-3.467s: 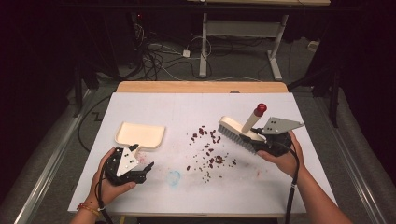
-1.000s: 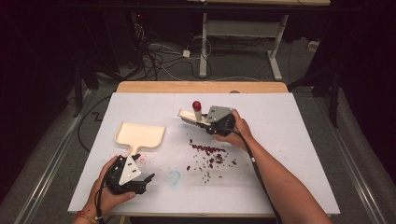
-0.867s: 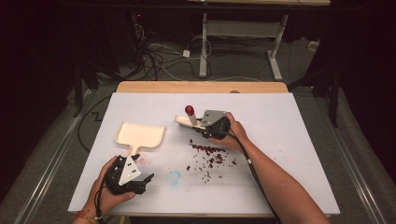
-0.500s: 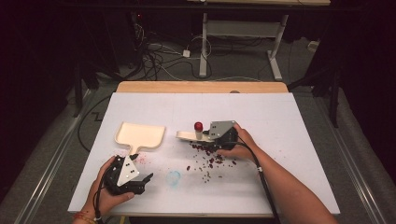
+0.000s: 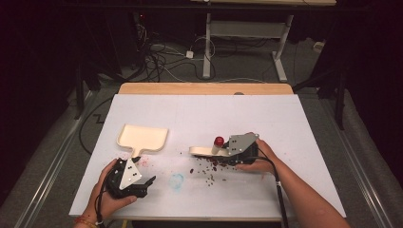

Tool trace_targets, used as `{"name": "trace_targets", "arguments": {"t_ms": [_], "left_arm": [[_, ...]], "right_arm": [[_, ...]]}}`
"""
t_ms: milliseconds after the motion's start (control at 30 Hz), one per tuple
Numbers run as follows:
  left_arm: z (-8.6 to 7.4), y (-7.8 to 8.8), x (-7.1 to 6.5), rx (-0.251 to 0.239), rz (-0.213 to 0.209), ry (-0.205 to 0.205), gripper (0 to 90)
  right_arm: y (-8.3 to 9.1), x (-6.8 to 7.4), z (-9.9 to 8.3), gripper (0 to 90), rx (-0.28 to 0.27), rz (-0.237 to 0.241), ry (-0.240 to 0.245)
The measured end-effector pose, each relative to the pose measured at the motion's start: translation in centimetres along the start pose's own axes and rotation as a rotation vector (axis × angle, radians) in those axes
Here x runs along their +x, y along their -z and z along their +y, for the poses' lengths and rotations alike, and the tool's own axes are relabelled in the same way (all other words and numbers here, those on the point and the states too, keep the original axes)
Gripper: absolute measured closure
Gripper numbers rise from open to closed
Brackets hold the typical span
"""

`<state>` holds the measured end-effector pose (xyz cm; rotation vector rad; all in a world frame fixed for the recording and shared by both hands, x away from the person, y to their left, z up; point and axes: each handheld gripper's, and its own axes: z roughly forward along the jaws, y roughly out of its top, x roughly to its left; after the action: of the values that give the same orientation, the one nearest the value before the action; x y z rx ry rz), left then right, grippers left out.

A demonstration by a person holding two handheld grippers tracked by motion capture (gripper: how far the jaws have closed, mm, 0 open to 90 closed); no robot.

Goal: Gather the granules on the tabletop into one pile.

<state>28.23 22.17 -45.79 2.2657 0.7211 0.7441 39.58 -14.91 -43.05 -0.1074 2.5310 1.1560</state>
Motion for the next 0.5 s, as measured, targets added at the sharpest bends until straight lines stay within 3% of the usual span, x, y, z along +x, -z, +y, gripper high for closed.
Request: {"name": "trace_targets", "arguments": {"t_ms": [367,467,500], "left_arm": [[0.1,0.0,0.1,-0.009,-0.002,0.003,18.4],[0.1,0.2,0.1,-0.013,-0.001,0.003,18.5],[0.1,0.2,0.2,-0.016,0.001,0.006,18.4]], "right_arm": [[0.2,-0.7,1.3,67.4,-0.056,-0.155,-0.065],[0.5,-0.5,2.1,67.4,-0.093,-0.166,-0.119],[0.7,-0.4,2.4,67.4,-0.108,-0.162,-0.166]]}}
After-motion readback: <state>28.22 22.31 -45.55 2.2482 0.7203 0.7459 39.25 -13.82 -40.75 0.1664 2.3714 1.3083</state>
